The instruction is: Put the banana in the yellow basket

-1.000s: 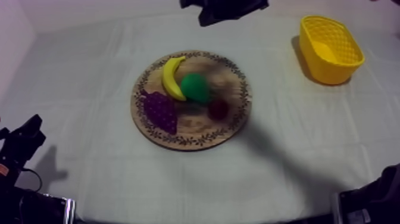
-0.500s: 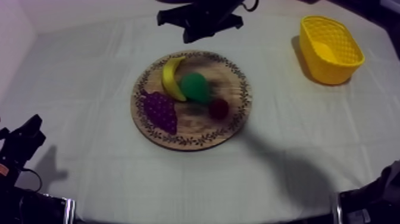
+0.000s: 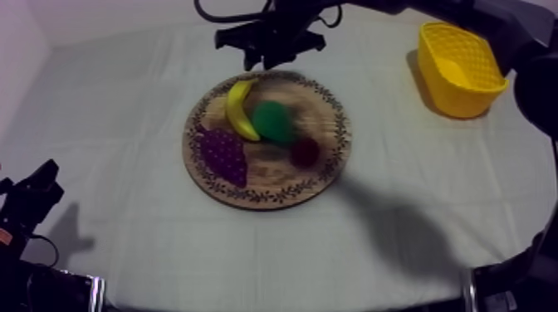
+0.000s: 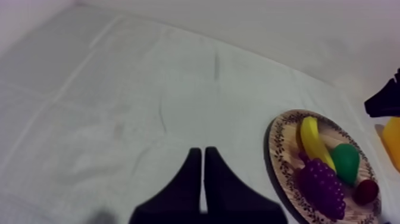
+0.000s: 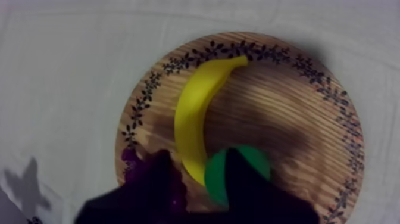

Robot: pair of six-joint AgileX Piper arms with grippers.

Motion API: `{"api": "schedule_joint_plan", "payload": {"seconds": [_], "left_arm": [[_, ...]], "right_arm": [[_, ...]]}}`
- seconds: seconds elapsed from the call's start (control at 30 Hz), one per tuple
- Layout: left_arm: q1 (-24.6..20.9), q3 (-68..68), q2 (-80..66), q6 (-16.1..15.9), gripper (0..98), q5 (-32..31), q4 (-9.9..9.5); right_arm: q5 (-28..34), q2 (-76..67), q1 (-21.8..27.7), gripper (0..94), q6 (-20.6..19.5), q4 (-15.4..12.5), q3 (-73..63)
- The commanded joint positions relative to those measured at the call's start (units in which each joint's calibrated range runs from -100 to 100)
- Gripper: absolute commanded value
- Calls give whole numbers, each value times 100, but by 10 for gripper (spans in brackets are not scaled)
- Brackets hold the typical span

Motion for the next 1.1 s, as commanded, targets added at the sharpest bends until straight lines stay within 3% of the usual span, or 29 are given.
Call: {"api": "schedule_joint_plan", "payload": {"seconds": [0.0,0.13,0.3,1.07], "left_arm": [[-2,1,-1,1,1,0,-2],[-2,1,-1,-1,1,0,-2],[-2,1,-1,-1,1,0,-2],[-2,1,-1,0,1,0,-2]], "right_arm": [[-53,56,-6,524,38,-55,-22],[-39,267,-7,649,98,-142,-254],[-16,568,-44,711,121,-142,-630],[78,2116,-124,658,115,-17,-1776]]}}
